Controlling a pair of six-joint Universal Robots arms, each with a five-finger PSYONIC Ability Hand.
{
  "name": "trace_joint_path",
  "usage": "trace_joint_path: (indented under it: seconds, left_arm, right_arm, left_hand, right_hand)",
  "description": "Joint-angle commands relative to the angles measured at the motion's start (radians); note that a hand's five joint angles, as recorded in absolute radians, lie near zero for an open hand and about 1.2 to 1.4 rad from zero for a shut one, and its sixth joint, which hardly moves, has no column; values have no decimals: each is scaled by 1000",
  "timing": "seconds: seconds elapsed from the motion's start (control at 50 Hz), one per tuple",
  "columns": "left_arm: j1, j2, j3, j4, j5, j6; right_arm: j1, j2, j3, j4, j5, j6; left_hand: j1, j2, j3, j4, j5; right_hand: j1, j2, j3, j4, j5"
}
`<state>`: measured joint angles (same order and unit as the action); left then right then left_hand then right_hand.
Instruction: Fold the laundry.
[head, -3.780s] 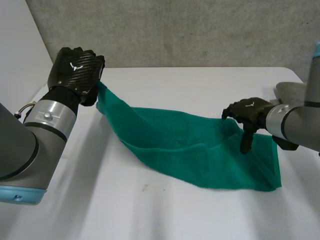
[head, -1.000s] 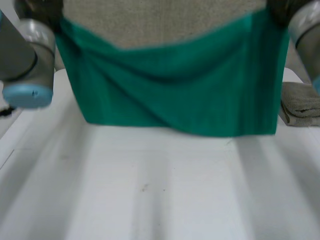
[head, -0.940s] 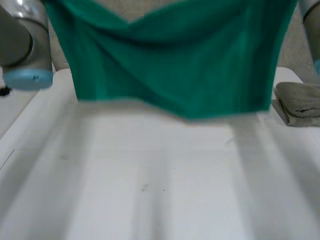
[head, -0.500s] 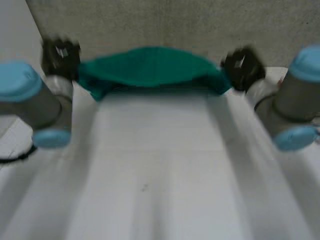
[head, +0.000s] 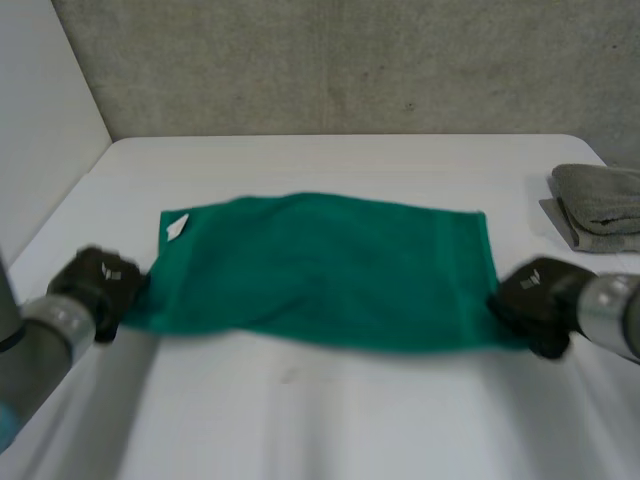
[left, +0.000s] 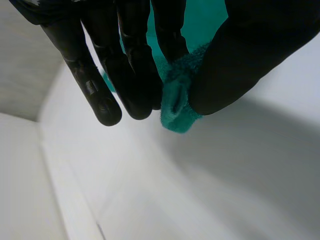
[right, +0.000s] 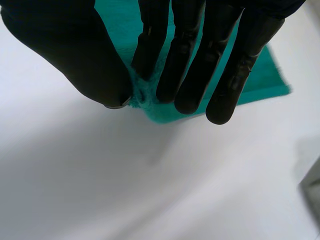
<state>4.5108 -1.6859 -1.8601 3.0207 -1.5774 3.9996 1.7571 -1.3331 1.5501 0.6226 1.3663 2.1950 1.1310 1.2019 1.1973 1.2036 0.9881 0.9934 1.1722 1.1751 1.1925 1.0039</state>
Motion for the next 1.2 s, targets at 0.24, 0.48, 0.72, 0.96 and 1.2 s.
trace_joint_path:
  seconds: [0.24,0.48,0.72,0.96,1.2]
  left_arm:
    - [-5,-127,116,217,22,66]
    - [-64,-489,487,379,-162,-30]
    - [-105,-701,722,544,-199,-53]
    - [-114,-860,880,569,-199,-34]
    - [-179,-707,687,627,-200,-50]
  right_arm:
    - [-16,159,-51,-332,68,66]
    - [59,368,-232,-754,224,58]
    - [102,587,-469,-857,240,52]
    - [108,759,-637,-939,252,-78]
    - [94,510,-532,-864,329,195]
  left_hand:
    - [265,194,199,193,234]
    - [265,194,199,193,234]
    - [265,194,199,193,234]
    - [265,194,199,193,234]
    - [-956,-1027,-1023,-1029,-988]
  right_hand:
    - [403,224,221,204,218]
    - [403,224,221,204,218]
    - [403,224,221,204,218]
    - [403,224,221,204,218]
    - [-819,-998,-1001,-1018,-1004]
